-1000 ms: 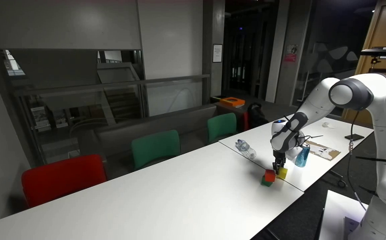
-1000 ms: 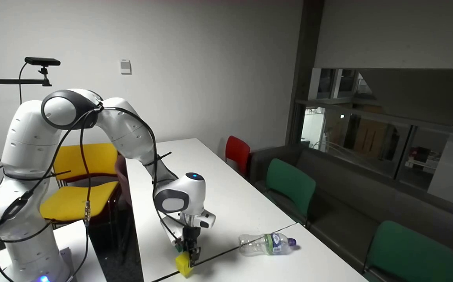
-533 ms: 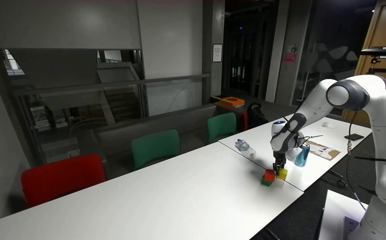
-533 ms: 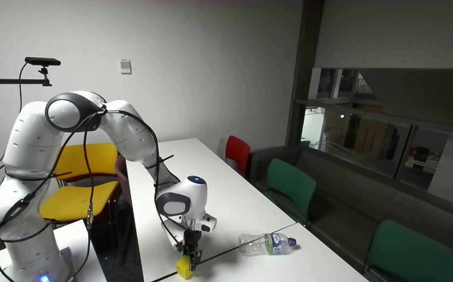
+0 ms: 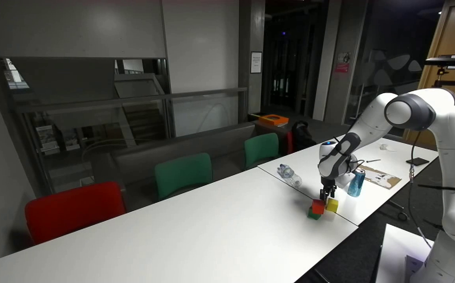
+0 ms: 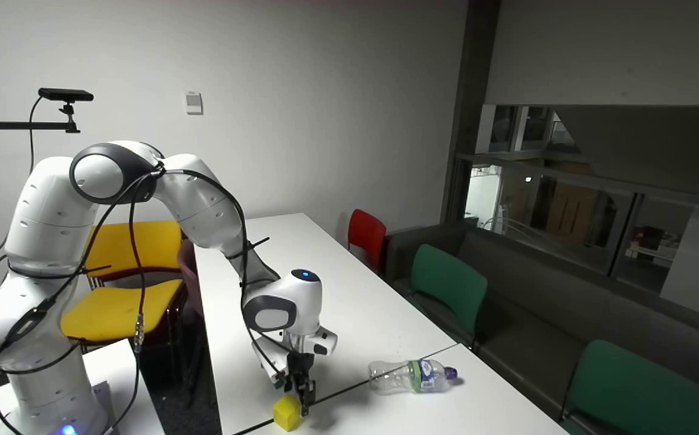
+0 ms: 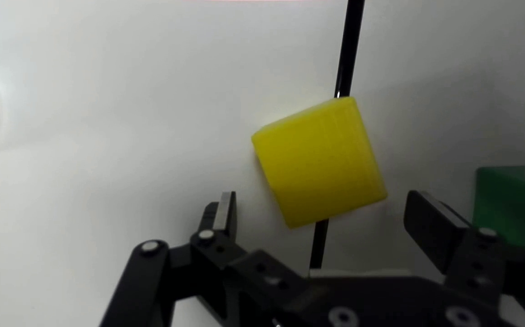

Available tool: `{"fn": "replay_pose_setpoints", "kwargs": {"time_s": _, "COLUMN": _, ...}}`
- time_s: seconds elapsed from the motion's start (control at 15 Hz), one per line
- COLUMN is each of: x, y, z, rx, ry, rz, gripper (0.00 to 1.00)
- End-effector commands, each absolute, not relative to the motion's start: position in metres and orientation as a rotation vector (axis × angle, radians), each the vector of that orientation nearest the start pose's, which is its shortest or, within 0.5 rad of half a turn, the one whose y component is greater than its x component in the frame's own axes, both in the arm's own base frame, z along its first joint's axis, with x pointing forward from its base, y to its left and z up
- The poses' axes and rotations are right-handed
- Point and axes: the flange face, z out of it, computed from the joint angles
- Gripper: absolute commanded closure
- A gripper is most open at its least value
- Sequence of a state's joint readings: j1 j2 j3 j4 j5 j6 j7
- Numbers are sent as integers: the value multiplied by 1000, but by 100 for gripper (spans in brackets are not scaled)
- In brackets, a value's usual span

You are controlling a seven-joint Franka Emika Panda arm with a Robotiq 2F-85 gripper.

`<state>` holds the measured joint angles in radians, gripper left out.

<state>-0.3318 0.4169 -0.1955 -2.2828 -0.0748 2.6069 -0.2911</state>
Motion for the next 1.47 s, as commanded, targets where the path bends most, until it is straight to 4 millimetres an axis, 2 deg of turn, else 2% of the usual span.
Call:
{"fn": "replay_pose_setpoints", "kwargs": {"time_s": 0.0, "x": 450, "y": -271, "z": 185, "rx": -3206, "ry": 234, "rz": 169, "gripper": 0}}
{"fn": "replay_pose_setpoints", "kwargs": {"time_s": 0.4, "x": 437, "y": -282, "z": 230, "rx": -3235, "ry": 298, "rz": 62, "gripper": 0}}
{"fn": "replay_pose_setpoints", "kwargs": {"time_s": 0.6, "x": 432, "y": -276, "z": 255, "rx": -3243, "ry": 294, "rz": -17, "gripper": 0}}
{"fn": "replay_pose_setpoints", "kwargs": {"time_s": 0.93, "x": 426, "y": -242, "z": 279, "rx": -3234, "ry": 219, "rz": -63, "gripper": 0}}
{"fn": "replay_pose_setpoints", "kwargs": {"time_s": 1.4, "x": 431, "y": -162, "z": 295, "rx": -3245, "ry": -53, "rz": -46, "gripper": 0}}
